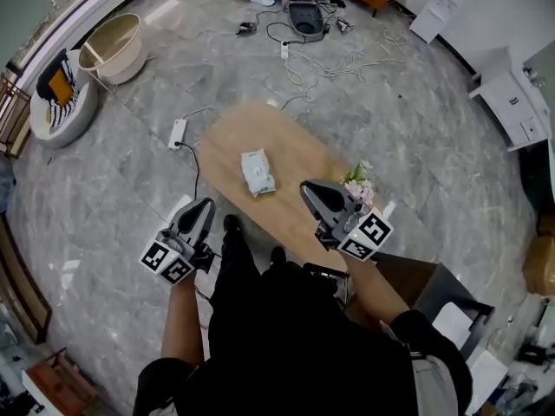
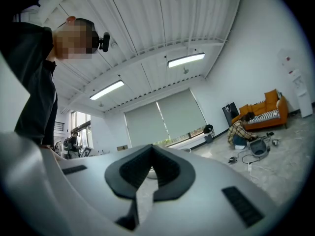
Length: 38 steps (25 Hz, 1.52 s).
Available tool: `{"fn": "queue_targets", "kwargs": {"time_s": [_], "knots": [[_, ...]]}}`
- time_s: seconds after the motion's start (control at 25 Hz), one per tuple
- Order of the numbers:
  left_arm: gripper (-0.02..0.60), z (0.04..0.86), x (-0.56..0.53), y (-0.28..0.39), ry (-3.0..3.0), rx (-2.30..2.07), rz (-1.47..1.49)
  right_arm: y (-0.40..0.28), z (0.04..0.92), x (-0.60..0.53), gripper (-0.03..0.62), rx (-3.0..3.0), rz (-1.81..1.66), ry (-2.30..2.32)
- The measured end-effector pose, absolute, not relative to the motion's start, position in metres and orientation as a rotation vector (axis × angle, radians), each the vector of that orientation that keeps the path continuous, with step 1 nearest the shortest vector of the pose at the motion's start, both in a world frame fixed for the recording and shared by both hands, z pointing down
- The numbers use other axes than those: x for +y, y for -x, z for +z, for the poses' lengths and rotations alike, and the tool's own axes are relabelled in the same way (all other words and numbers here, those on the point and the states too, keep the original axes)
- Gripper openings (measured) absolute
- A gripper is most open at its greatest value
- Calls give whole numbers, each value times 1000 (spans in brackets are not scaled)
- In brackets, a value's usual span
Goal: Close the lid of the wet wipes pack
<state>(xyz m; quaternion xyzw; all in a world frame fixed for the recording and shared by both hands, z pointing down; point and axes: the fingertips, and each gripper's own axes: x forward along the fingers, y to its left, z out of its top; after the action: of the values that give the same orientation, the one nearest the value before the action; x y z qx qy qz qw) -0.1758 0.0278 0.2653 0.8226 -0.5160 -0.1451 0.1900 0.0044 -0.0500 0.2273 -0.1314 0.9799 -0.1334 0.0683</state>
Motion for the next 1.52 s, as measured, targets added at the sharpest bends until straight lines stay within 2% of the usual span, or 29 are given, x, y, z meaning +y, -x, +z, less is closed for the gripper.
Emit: {"fn": "queue_targets", "kwargs": {"time_s": [0.56,0.8,1.08,1.52], "knots": [[18,345,-138,298,-2262,-1162,-308,78,270,-181,11,3031,-565,815],[18,406,-163,327,-2181,-1043,-231,110,300,-208,11,3043,-689,916],[18,484,-172,318,-2126,-925,-109,107,360,-224,11,3047,-789,1010],[18,609,-162,273,-2085,-865,154,98,519,-228,11,3163,-981,809]]}}
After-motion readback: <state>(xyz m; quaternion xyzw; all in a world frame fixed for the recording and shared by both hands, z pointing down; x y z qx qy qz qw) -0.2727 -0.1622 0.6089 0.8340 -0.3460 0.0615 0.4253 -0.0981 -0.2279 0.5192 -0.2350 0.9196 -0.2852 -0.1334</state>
